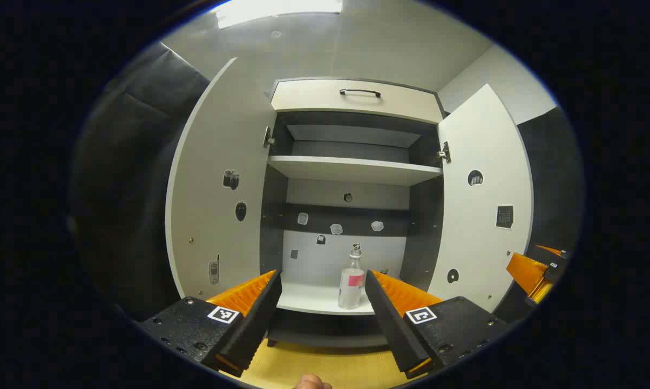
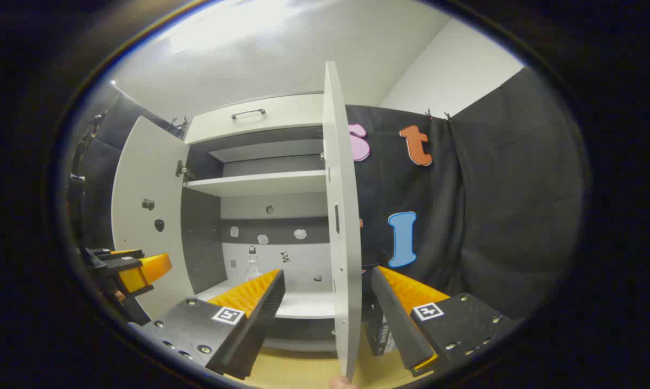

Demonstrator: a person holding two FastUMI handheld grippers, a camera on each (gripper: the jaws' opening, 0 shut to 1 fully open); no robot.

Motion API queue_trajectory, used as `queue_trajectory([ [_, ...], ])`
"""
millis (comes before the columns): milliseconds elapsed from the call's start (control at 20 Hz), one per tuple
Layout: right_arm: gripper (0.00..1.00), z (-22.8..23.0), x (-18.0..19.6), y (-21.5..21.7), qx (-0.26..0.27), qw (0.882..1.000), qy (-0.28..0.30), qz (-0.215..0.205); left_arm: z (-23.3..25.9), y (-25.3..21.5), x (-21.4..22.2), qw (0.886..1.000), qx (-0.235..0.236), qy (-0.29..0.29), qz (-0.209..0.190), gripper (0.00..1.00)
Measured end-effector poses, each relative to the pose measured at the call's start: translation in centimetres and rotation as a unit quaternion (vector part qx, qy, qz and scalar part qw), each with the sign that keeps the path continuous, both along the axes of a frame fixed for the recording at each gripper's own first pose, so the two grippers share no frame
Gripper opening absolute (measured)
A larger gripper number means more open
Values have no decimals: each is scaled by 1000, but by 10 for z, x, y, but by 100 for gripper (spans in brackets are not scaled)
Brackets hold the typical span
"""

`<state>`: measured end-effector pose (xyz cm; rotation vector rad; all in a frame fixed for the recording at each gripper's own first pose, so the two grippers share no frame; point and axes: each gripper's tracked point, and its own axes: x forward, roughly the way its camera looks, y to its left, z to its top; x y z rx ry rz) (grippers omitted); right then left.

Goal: Grasp the bottle in the cabinet with the left hand and place it on the coaster, then close the right door with the right hand and the left door with the left hand.

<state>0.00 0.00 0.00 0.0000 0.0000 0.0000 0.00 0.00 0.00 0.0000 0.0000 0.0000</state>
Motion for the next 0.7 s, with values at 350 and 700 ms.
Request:
queue_trajectory([
  [350, 98, -2, -5, 1, -9, 1000, 5, 1, -4, 8, -5, 1000, -10, 11, 17, 96],
  [700, 98, 0, -9, -1, -13, 1000, 7, 2, -7, 6, -8, 1000, -14, 15, 21, 96],
])
